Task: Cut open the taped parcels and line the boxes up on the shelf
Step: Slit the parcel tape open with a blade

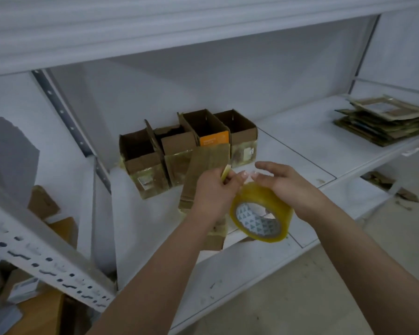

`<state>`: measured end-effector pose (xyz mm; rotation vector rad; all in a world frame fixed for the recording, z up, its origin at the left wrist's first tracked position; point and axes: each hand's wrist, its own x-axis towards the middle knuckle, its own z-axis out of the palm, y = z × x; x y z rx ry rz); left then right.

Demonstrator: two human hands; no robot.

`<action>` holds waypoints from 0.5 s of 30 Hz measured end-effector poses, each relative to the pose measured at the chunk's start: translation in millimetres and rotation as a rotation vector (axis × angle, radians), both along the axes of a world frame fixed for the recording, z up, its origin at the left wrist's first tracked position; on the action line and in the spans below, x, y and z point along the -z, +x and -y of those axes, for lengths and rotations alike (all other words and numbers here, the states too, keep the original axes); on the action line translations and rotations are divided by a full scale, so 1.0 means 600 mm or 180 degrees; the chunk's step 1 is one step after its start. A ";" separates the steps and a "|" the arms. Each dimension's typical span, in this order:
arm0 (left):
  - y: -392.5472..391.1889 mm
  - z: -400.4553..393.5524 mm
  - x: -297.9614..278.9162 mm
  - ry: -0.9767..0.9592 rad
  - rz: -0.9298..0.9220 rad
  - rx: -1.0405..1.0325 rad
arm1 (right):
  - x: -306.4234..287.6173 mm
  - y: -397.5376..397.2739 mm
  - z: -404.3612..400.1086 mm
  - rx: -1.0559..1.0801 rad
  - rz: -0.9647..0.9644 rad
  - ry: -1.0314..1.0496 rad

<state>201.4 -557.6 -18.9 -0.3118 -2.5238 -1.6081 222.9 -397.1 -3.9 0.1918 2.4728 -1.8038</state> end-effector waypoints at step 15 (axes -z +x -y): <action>-0.006 0.205 0.036 -0.0883 -0.0817 -0.1151 | -0.011 0.027 -0.011 -0.0019 -0.0089 0.0790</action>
